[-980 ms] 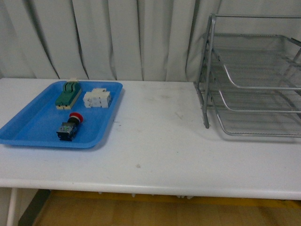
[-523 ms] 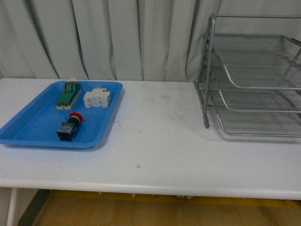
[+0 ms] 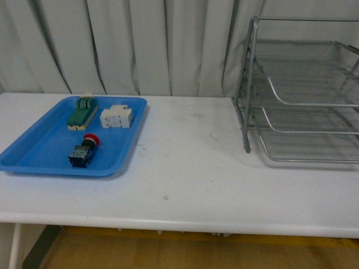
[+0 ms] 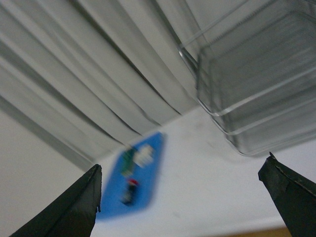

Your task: Place button on rack with both arms

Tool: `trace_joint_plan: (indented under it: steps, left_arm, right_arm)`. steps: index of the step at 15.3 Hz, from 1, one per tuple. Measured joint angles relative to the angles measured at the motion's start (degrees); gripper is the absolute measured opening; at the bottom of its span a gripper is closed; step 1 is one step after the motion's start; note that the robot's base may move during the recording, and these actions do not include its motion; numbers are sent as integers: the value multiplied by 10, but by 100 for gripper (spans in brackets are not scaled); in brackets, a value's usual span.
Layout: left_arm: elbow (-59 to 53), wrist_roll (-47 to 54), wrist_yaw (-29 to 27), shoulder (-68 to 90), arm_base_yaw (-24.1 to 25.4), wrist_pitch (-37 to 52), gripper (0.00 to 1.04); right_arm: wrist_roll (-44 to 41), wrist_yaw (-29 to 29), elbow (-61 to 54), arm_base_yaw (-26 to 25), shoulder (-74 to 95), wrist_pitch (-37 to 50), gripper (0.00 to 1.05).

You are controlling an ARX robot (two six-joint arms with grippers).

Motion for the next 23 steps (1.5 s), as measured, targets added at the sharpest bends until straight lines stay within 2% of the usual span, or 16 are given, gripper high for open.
trace_joint_plan:
  steps: [1,3,5,7,12,17,23]
  left_arm:
    - [0,0,0,0,0,0,98]
    - [0,0,0,0,0,0,98]
    - [0,0,0,0,0,0,98]
    - [0,0,0,0,0,0,98]
    - [0,0,0,0,0,0,98]
    - [0,0,0,0,0,0,98]
    - [0,0,0,0,0,0,98]
  right_arm:
    - [147,21,5,-1,90,104,98]
    - [285,32,3,-1,279,257,98]
    - [344,41,37,-2,471,414,98]
    - [363,43,103,-6,607,493,98]
    - [384,47,228,-32,843,494,98]
    - [383,47,332,-44,941,445,98]
    - [371,44,382,-43,989,435,98]
